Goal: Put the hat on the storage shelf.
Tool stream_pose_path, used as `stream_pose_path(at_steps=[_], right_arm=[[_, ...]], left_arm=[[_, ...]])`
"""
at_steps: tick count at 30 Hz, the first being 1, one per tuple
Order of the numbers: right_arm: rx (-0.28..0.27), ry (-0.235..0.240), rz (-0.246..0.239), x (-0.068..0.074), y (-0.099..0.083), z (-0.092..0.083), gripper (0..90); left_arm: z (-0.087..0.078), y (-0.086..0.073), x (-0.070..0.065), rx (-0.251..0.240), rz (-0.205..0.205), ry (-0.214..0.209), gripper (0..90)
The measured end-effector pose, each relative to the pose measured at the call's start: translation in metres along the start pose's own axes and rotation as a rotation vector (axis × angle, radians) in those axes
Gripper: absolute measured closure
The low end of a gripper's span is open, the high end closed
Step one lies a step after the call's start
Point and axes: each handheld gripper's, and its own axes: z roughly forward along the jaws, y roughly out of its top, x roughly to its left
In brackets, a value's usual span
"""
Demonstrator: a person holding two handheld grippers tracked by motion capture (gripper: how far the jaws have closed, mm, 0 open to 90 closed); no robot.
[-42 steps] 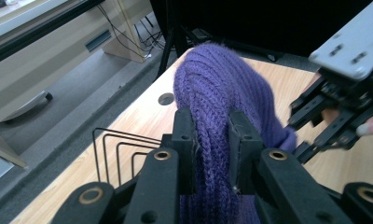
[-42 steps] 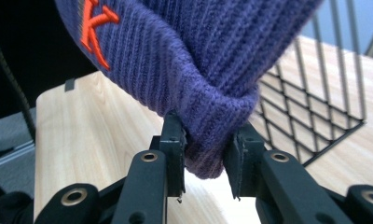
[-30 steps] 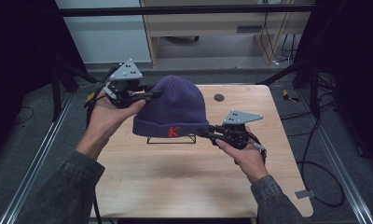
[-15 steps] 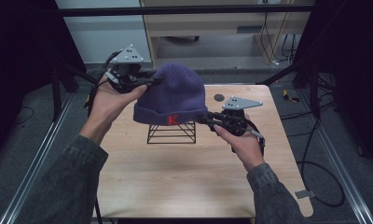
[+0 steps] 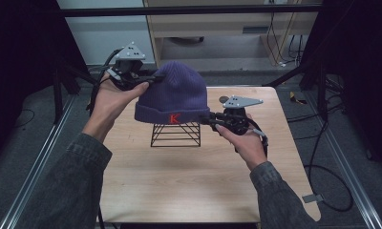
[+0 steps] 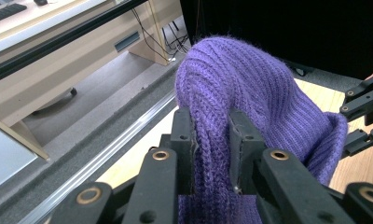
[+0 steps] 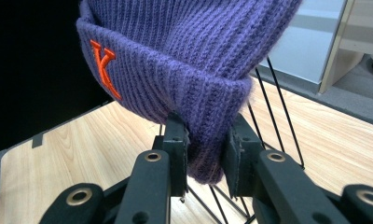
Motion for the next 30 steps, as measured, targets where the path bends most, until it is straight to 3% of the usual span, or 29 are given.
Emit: stream_pose_path(at_steps=[11,16,23,30], right_arm=[[0.005,-0.025,-0.015,-0.005,0.003,0.001,73.1],[0.025,-0.053,-0.031,-0.013,0.009,0.013,72.9],[-0.007,-0.079,-0.006,-0.026,0.017,0.024,72.7],[-0.006,-0.092,0.02,-0.039,0.014,0.036,72.5]], left_arm=[[0.004,0.005,0.004,0.009,0.002,0.017,74.2],[0.011,0.008,0.013,0.013,0.003,0.034,73.9],[0.02,0.008,0.031,-0.018,-0.023,0.037,73.8],[0.037,0.009,0.037,0.01,-0.002,0.051,73.7]])
